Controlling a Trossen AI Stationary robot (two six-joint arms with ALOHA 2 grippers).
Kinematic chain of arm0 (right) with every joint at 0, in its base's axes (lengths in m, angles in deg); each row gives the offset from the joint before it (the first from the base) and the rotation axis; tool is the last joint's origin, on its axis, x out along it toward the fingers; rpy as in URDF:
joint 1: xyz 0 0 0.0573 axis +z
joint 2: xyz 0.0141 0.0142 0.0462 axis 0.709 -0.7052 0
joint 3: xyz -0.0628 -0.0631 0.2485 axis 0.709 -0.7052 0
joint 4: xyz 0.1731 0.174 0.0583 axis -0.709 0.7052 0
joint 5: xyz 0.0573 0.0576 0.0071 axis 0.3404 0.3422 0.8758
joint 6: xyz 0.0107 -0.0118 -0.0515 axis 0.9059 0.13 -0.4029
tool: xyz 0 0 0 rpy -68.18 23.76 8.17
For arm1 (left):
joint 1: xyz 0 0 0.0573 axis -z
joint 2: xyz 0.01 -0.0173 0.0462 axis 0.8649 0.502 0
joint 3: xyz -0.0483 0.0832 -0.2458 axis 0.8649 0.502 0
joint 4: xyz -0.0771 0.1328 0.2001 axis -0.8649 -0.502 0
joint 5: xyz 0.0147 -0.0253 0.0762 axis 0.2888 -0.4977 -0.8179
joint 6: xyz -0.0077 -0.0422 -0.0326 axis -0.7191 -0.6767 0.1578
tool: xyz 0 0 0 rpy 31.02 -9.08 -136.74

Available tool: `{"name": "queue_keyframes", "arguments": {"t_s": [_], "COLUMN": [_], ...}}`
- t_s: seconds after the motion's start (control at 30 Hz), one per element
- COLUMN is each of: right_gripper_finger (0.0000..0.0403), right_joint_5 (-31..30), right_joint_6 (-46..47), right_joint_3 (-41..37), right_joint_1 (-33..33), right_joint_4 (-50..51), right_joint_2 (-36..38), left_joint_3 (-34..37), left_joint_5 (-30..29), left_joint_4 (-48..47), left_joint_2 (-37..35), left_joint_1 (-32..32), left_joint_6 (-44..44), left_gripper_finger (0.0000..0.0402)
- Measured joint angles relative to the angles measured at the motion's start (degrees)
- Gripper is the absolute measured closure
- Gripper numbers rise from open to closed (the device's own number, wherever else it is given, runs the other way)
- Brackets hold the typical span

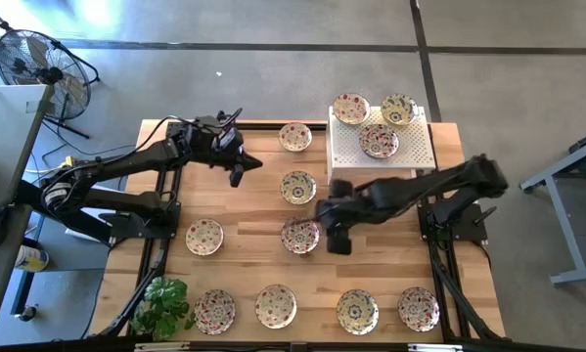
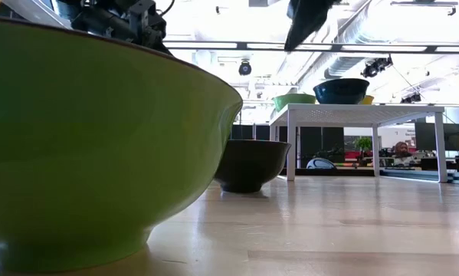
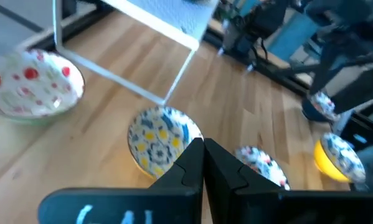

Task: Pick & Place Mini bowls
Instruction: Stack the black patterned bowl on top of the black patterned bowl on the shelf

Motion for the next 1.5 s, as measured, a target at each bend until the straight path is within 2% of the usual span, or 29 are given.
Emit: {"name": "queue_keyframes", "arguments": {"t_s": [0.13,0.3,0.53,0.73,1.07,1.3,1.4,1.5], "right_gripper_finger": [0.0182,0.0183,0.0206,0.0227,0.0288,0.0381,0.0386,0.0374], "right_joint_5": [-0.2,0.5,0.7,4.5,1.2,-0.8,1.1,1.6], "right_joint_6": [-6.3,-12.8,-15.6,-14.8,-13.7,-14.5,-16.3,-12.3], "right_joint_3": [0.0,0.0,0.0,0.0,0.0,0.1,-0.1,1.6], "right_joint_1": [0.7,2.6,4.6,4.5,3.1,3.4,3.8,4.0], "right_joint_4": [-1.2,-5.7,-8.6,-15.4,-19.0,-20.3,-19.5,-16.1], "right_joint_2": [-6.1,-12.1,-17.9,-21.2,-27.1,-25.9,-23.5,-19.6], "left_joint_3": [0.0,0.0,0.0,0.0,0.0,0.0,0.0,0.0], "left_joint_5": [2.1,3.8,4.1,4.1,4.3,4.4,4.4,4.3], "left_joint_4": [-2.7,-5.1,-10.6,-11.8,-16.0,-17.6,-16.8,-16.8], "left_joint_2": [0.0,0.0,-2.1,-2.1,-2.1,-3.1,-3.2,-3.2], "left_joint_1": [0.0,0.0,0.0,0.0,0.0,0.0,0.0,0.0], "left_joint_6": [1.0,2.0,6.4,6.4,7.7,8.9,8.9,9.0], "left_gripper_finger": [0.0401,0.0401,0.0401,0.0401,0.0401,0.0401,0.0401,0.0401]}}
